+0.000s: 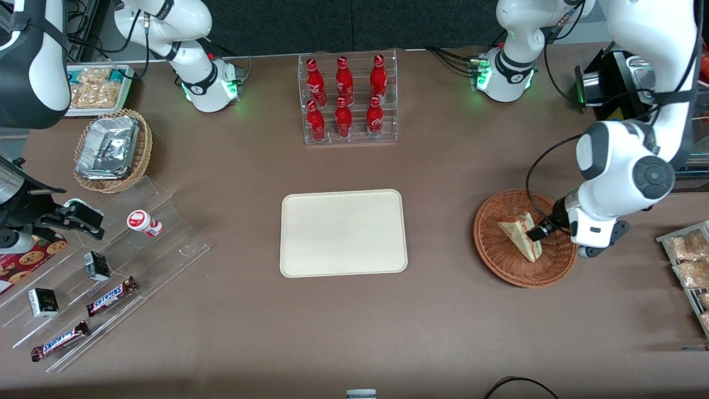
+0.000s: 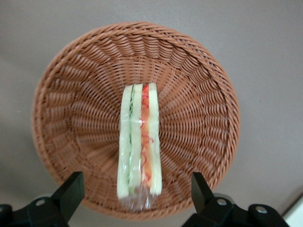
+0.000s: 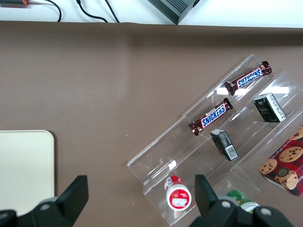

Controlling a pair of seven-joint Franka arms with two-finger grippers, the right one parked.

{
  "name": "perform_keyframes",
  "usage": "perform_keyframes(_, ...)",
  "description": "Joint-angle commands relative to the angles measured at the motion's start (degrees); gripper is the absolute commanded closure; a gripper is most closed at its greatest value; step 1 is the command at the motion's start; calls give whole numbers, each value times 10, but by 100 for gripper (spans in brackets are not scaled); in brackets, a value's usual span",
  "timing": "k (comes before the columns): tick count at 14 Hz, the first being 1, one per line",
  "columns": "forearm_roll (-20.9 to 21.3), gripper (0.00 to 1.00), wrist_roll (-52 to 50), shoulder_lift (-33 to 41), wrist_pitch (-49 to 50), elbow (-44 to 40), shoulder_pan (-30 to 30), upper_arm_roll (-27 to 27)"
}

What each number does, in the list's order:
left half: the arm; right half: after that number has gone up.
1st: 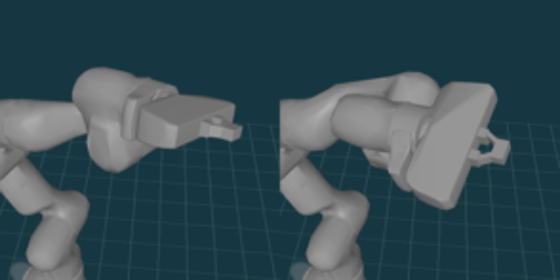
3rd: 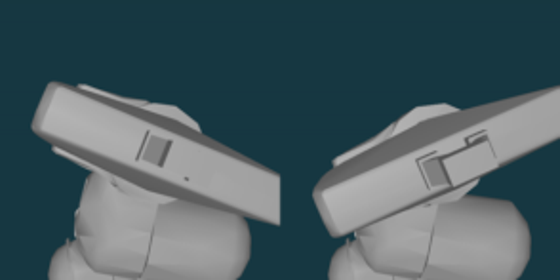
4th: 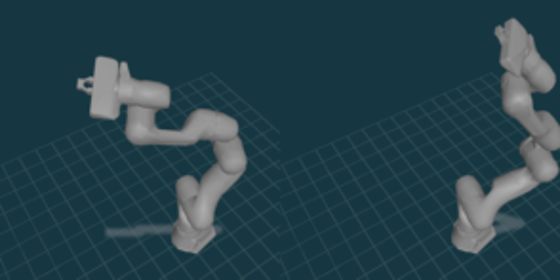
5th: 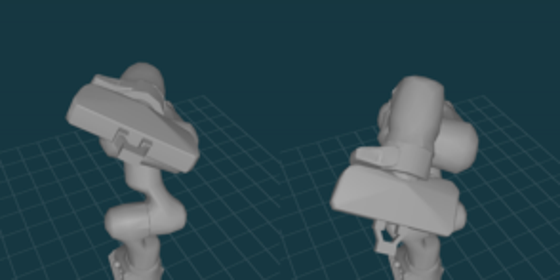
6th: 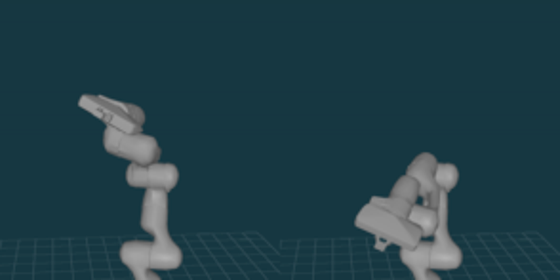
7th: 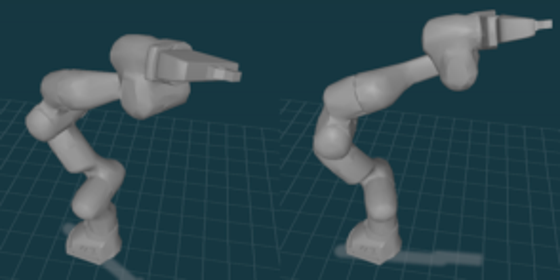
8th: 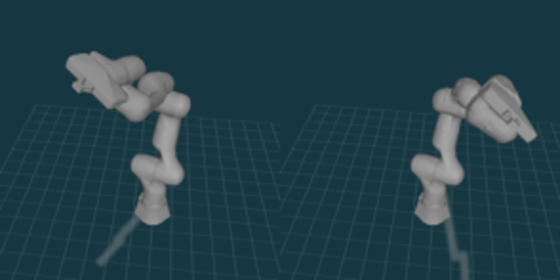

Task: Place sandwich from basket to tray
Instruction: 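Close the left gripper on the sandwich and lift it from the basket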

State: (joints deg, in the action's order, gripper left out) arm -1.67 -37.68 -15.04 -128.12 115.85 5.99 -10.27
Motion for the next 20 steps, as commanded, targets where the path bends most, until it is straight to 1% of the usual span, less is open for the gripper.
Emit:
perform_keyframes(1, 9, 0, -35, -2, -107, 70, -1, -3)
perform_keyframes(2, 9, 0, -36, -13, -142, 88, -1, -3)
perform_keyframes(5, 10, 0, -36, -50, -184, 93, -2, -3)
perform_keyframes(6, 10, 16, -35, -59, -193, 93, -2, -3)
perform_keyframes(7, 11, 46, -35, -60, -194, 93, -2, -3)
perform_keyframes(8, 11, 71, -31, -59, -194, 92, -2, -3)
perform_keyframes(9, 11, 89, -28, -54, -192, 91, -2, -3)
perform_keyframes(10, 15, 98, -23, -47, -187, 90, -2, -5)
perform_keyframes(11, 27, 100, -14, -32, -171, 87, -2, -7)
perform_keyframes(12, 30, 100, -3, -15, -132, 71, -3, -10)
perform_keyframes(13, 29, 100, 14, 0, -68, 38, -10, -19)
perform_keyframes(15, 35, 100, 25, -1, 72, -74, -38, -43)
perform_keyframes(16, 53, 100, 24, -15, 131, -135, -64, -46)
perform_keyframes(17, 63, 100, 24, -25, 166, -175, -87, -46)
perform_keyframes(18, 64, 100, 24, -32, 182, -203, -119, -47)
perform_keyframes(20, 59, 100, 13, -64, 183, -242, -169, -48)
